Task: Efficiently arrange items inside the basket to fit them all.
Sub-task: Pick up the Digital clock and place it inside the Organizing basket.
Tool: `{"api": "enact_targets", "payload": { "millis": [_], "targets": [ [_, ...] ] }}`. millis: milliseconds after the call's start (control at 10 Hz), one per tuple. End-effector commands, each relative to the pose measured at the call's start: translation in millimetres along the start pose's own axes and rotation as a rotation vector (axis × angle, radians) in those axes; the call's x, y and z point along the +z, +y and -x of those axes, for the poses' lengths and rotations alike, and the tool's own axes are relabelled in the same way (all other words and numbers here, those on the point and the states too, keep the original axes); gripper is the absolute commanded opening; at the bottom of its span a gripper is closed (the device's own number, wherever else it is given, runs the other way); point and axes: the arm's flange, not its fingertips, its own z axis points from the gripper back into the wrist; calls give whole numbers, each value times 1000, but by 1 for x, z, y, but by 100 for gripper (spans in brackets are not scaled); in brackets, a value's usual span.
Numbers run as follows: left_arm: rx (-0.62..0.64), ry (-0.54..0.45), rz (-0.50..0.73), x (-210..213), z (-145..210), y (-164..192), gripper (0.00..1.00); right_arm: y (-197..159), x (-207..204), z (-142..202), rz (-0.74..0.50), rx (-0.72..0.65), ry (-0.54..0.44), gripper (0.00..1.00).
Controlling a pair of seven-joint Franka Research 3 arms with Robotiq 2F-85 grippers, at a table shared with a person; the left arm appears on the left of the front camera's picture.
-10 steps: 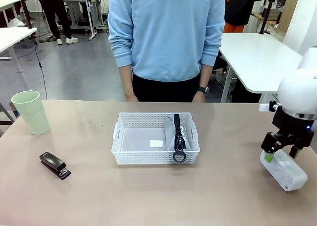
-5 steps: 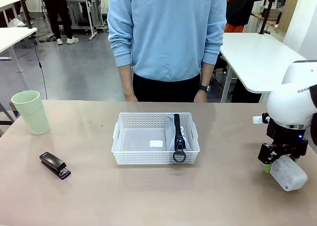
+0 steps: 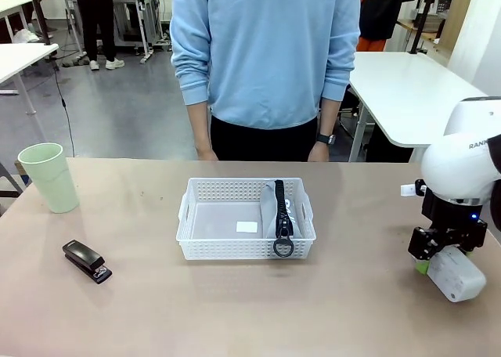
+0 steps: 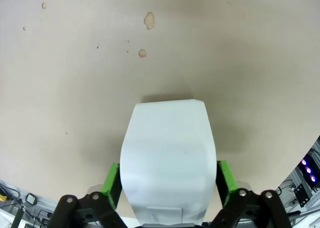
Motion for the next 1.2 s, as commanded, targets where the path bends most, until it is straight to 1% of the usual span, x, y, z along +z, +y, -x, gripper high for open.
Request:
{"api": "enact_targets", "payload": {
  "millis": [0, 100, 200, 300, 700, 900, 1000, 1100],
  "targets": [
    [-21, -21, 10, 0, -2, 0, 100, 5, -28, 47, 49, -23, -29, 40],
    [-21, -21, 10, 0, -2, 0, 100, 4, -28, 47, 52, -25, -29, 0],
    [-21, -21, 10, 0, -2, 0, 100, 4, -27, 48, 56, -23, -32, 38],
    [-21, -21, 10, 0, -2, 0, 100, 4, -27, 48, 56, -22, -32, 0],
    [-21, -21, 10, 0, -2, 0, 100, 4, -22, 50, 56, -23, -34, 0],
    [-21, -21, 10, 0, -2, 0, 100, 5, 4, 55, -51, -45, -32, 0],
    [-21, -21, 10, 0, -2, 0, 100, 6, 33, 65, -139, -44, -108, 0],
    [-21, -21, 10, 0, -2, 0, 100, 9, 75, 75, -275, -59, -113, 0]
  ]
}}
